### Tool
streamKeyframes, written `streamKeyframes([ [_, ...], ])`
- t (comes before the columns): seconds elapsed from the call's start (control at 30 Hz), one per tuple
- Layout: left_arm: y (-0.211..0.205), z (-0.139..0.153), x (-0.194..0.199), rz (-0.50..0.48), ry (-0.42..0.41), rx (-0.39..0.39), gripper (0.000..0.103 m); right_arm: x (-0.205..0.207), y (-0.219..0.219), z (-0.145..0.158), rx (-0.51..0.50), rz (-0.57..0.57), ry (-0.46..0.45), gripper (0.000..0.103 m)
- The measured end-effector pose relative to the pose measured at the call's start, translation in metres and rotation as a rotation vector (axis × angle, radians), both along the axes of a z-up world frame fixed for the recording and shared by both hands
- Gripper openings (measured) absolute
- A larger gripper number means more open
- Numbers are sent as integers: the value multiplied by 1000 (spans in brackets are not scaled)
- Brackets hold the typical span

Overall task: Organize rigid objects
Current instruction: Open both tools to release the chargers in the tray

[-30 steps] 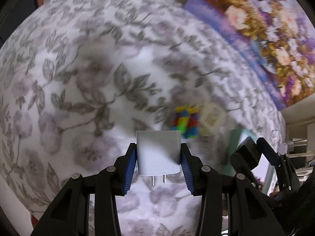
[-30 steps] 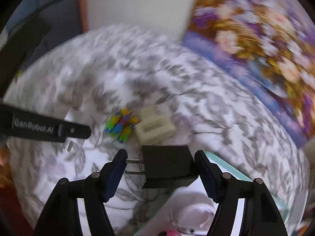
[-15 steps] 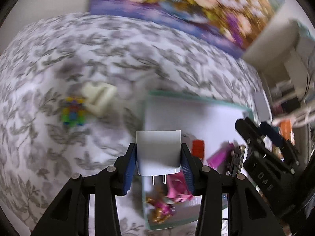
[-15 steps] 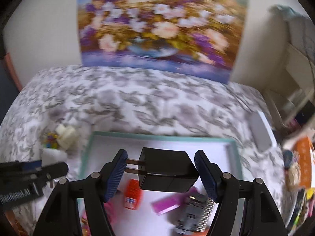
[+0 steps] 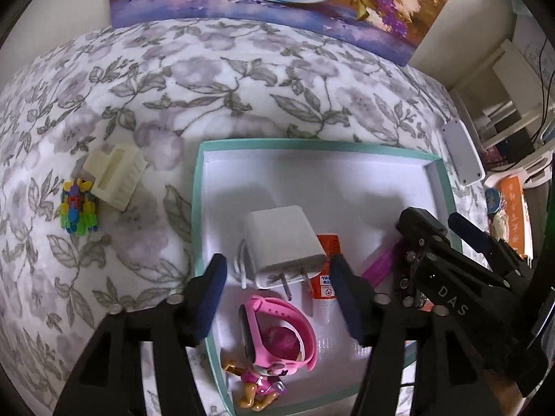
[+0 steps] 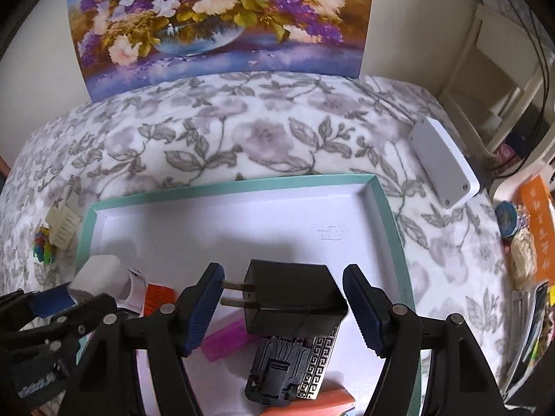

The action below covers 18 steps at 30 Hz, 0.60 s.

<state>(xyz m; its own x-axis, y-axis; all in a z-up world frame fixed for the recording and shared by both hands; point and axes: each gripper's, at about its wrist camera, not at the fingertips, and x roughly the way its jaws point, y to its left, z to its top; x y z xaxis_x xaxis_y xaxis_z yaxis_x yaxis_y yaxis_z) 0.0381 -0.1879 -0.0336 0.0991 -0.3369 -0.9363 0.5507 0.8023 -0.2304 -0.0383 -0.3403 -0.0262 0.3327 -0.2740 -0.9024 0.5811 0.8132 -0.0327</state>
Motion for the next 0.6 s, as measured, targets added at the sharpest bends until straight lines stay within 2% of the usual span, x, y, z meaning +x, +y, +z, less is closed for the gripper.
streamKeyframes([
  [0.1,11,10,9,22,-4,-24,64,1,2,8,-9,5,-22,81],
  [0.17,20,15,18,50,-10,-42,66,4,5,16,-25,12,-32,81],
  [0.33,72,24,61,215,-48,-71,71,20,28,44,-82,78,-84,81],
  [0.47,116,11,92,330,-50,-40,71,43,60,57,-79,158,-130,81],
  [0.6,143,-11,112,392,10,-41,71,74,99,58,-72,262,-154,81],
])
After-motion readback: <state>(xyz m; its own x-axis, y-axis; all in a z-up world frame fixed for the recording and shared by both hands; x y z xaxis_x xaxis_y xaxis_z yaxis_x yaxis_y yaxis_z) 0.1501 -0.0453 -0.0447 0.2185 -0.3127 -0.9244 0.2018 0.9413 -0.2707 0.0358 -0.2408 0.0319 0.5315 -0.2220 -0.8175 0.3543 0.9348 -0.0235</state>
